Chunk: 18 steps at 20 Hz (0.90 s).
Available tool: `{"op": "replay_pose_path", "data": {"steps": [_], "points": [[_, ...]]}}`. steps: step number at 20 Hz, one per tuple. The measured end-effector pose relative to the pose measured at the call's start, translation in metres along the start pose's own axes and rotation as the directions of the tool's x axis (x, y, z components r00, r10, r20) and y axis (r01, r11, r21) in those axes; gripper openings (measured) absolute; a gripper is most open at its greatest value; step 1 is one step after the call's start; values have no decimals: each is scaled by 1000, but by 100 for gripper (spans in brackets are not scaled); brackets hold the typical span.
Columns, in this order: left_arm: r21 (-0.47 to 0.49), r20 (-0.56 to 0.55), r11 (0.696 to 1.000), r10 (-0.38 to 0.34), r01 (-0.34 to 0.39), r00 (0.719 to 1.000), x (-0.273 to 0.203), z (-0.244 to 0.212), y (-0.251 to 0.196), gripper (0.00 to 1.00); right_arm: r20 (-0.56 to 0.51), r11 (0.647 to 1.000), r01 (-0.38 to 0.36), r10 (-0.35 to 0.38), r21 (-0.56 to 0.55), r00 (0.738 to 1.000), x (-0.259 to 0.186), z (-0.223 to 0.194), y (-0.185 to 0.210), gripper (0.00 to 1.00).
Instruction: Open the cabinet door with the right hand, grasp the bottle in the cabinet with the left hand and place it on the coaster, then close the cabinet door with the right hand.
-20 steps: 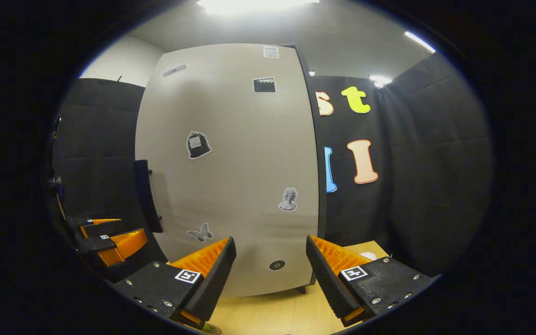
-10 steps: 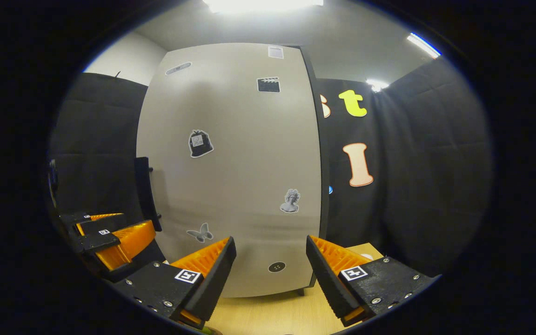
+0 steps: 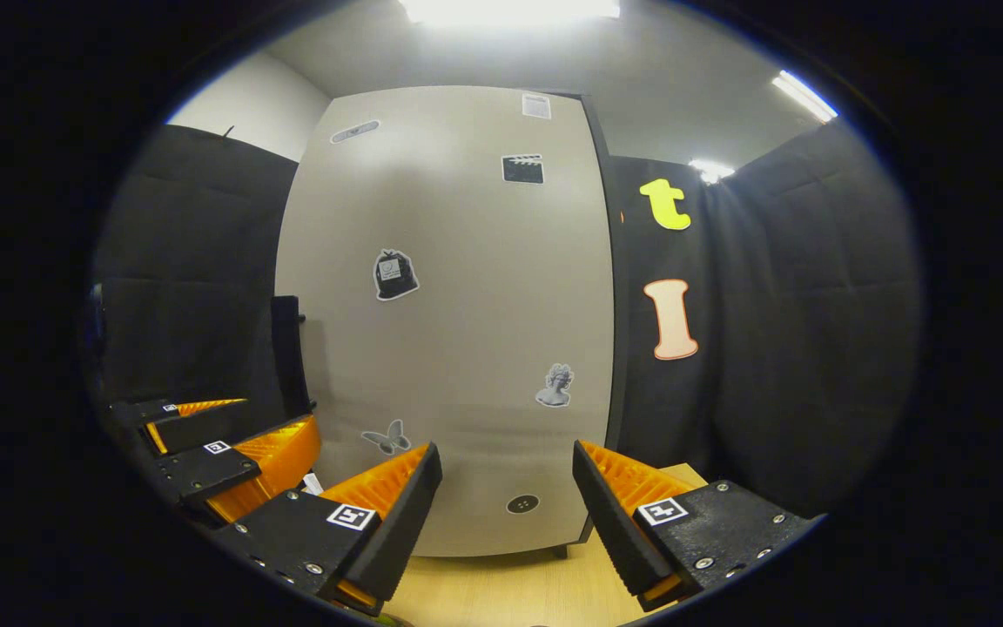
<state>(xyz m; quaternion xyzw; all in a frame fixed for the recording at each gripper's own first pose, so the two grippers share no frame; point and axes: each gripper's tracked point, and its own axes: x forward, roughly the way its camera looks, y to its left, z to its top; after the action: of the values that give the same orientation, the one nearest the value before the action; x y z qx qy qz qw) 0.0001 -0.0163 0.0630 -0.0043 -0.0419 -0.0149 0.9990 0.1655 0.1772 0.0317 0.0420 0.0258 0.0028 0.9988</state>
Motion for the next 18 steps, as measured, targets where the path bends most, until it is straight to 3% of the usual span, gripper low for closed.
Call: {"op": "replay_pose_path", "data": {"steps": [1,3,7,8,11,13,17,18], "points": [[-1,-2,1000,-6,6,1000,-1,1,-2,86,-2,1000,3,-3,4,1000,-1,0,-1,93],[6,-2,1000,0,0,1000,-1,2,2,90,-1,1000,6,-6,7,1000,-1,1,-3,94],[-26,18,1000,-10,10,1000,-5,5,-1,86,3,1000,11,-11,4,1000,-4,2,-5,93],[-48,27,999,-20,21,999,-5,7,-3,91,6,1000,5,-5,4,1000,-5,3,-4,93],[-77,39,997,-20,23,999,-5,9,0,86,7,1000,1,-1,9,1000,-7,1,-5,93],[-81,37,997,-11,14,999,-7,8,3,90,3,1000,4,-4,16,1000,-9,0,-7,93],[-77,34,997,-9,12,999,-13,8,4,86,5,1000,0,0,29,1000,-12,0,-7,94],[-79,35,997,-18,21,999,-14,9,1,90,7,999,-8,7,35,1000,-12,0,-5,93]]}}
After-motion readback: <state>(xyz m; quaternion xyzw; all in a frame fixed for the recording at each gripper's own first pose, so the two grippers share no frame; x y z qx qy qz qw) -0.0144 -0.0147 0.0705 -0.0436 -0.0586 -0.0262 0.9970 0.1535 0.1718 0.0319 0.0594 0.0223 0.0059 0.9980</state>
